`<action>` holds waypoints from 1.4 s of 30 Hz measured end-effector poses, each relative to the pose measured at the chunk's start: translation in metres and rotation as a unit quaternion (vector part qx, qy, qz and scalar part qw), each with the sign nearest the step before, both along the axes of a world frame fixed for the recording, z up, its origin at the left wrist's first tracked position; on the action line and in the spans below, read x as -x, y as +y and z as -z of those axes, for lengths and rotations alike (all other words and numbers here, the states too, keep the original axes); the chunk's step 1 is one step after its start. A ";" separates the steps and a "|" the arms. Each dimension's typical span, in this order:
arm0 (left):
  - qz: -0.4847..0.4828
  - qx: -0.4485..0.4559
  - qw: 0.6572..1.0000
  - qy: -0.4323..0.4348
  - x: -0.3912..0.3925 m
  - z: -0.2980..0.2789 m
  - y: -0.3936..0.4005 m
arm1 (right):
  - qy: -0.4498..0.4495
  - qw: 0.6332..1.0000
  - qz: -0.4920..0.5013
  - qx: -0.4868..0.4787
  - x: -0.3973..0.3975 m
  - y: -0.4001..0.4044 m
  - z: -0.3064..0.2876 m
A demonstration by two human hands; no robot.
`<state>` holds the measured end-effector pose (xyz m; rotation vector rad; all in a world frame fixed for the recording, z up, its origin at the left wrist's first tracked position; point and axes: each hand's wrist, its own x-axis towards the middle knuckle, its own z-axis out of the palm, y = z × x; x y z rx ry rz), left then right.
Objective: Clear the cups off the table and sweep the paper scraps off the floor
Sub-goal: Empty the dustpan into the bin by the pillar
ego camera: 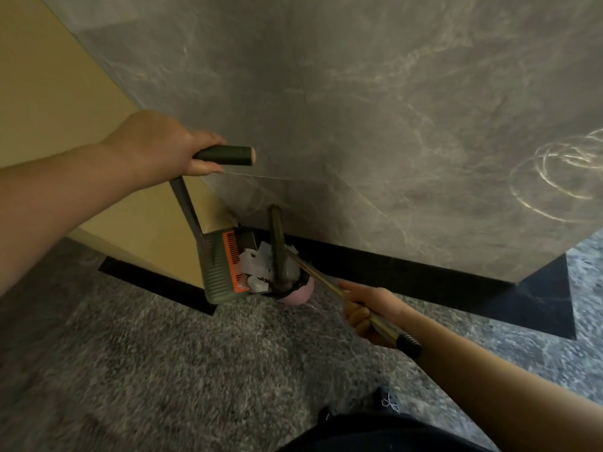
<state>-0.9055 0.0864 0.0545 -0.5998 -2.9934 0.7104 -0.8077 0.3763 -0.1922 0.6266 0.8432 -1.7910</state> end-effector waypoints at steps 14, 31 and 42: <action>-0.011 -0.012 1.000 -0.003 -0.004 0.016 0.003 | -0.011 1.000 -0.026 0.014 -0.003 -0.028 0.000; 0.007 0.030 0.999 0.028 -0.001 0.002 -0.011 | 0.057 0.998 -0.037 -0.013 -0.003 0.000 -0.018; 0.021 0.084 0.996 0.023 0.026 -0.004 0.013 | 0.070 0.996 -0.052 -0.031 -0.001 0.009 -0.008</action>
